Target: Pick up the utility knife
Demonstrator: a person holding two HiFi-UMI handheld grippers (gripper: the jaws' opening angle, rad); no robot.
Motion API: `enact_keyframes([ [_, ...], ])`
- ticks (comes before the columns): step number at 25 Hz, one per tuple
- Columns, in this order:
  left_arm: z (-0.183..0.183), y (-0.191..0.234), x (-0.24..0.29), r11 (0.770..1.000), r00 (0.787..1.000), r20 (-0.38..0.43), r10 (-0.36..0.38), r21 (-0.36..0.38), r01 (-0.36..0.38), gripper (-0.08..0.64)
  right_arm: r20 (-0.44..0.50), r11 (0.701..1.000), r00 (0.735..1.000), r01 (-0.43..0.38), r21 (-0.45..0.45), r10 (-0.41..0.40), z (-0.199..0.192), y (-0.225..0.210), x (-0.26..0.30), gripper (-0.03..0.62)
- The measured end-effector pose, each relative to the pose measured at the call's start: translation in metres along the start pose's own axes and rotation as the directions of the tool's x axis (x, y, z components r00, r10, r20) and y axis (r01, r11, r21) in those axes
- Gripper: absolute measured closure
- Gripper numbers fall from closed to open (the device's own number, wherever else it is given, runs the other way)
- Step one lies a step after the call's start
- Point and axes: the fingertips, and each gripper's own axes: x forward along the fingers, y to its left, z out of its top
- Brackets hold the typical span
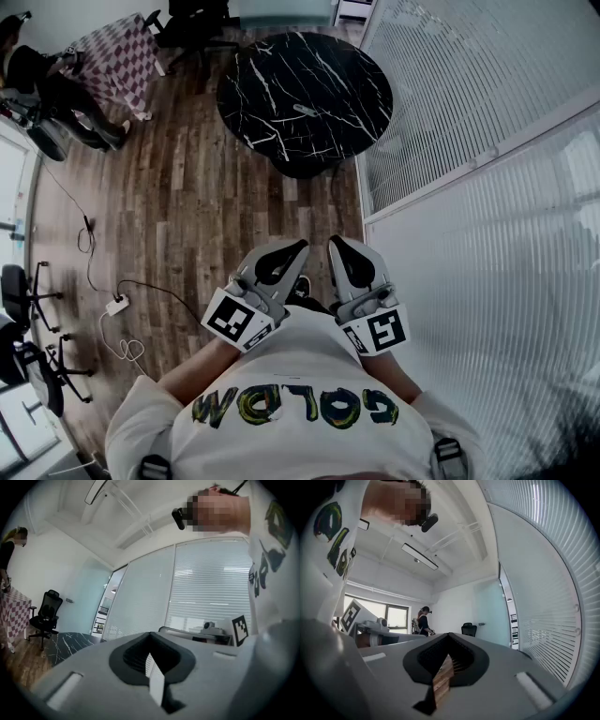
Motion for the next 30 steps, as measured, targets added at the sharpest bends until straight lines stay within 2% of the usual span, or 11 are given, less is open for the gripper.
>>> enact_keyframes([
  [13, -0.004, -0.002, 0.012, 1.000, 1.000, -0.002, 0.018, 0.002, -0.018, 0.557, 0.004, 1.000, 1.000, -0.007, 0.003, 0.007, -0.004, -0.008, -0.006, 0.592],
  [30, -0.027, -0.023, 0.055, 0.999, 0.998, -0.034, 0.044, -0.007, -0.044, 0.557, -0.003, 0.999, 1.000, -0.017, 0.027, 0.017, -0.010, -0.057, -0.031, 0.591],
])
